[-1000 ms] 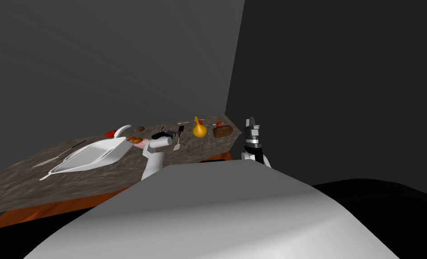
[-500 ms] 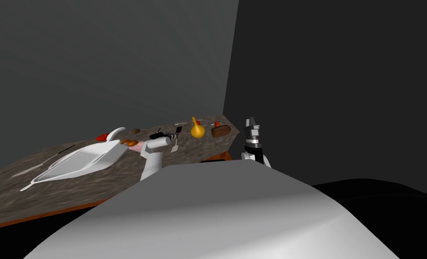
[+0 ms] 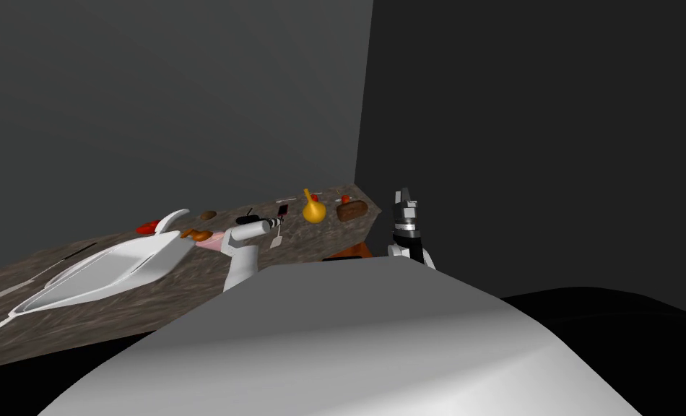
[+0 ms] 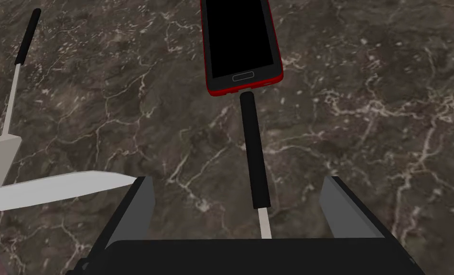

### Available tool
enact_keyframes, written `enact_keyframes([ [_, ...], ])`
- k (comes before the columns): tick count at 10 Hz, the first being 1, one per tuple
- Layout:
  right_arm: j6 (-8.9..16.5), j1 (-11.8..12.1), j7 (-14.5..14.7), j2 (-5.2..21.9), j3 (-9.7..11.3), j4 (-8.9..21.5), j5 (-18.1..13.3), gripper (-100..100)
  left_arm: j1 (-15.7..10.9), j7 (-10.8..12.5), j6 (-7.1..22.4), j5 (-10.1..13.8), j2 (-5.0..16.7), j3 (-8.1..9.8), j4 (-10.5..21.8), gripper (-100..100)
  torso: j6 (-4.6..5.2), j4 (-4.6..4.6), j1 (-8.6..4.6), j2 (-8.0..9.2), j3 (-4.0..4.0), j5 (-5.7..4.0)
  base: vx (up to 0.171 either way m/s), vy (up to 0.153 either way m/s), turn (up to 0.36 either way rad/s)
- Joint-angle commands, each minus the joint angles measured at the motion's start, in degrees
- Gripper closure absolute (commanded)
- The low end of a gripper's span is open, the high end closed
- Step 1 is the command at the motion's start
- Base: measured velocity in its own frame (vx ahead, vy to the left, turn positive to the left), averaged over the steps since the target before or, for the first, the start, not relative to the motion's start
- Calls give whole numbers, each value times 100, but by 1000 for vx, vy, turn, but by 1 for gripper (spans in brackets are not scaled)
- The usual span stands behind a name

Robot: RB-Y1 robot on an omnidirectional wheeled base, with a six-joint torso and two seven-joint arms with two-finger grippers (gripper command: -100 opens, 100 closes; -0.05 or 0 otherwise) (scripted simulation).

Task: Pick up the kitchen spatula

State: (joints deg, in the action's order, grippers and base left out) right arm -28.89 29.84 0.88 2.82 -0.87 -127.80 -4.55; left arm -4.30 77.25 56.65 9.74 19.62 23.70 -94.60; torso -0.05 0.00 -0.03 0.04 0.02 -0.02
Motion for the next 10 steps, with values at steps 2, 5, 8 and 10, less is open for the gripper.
enact_keyframes([
  [2,0,0,0,0,0,0,0,0,-49,312,331,-34,-10,168,116,-100,1,0,-1,0,0,0,3,-14,-88],
  [5,0,0,0,0,0,0,0,0,-69,588,625,-59,-28,325,217,-100,0,0,0,-1,-1,0,3,-10,-75],
  [8,0,0,0,0,0,0,0,0,-66,650,702,-62,-34,361,237,0,-1,0,2,0,0,0,1,-5,-32],
  [10,0,0,0,0,0,0,0,0,-178,642,497,-153,-72,370,530,-100,0,0,8,-1,-1,2,5,21,-29],
])
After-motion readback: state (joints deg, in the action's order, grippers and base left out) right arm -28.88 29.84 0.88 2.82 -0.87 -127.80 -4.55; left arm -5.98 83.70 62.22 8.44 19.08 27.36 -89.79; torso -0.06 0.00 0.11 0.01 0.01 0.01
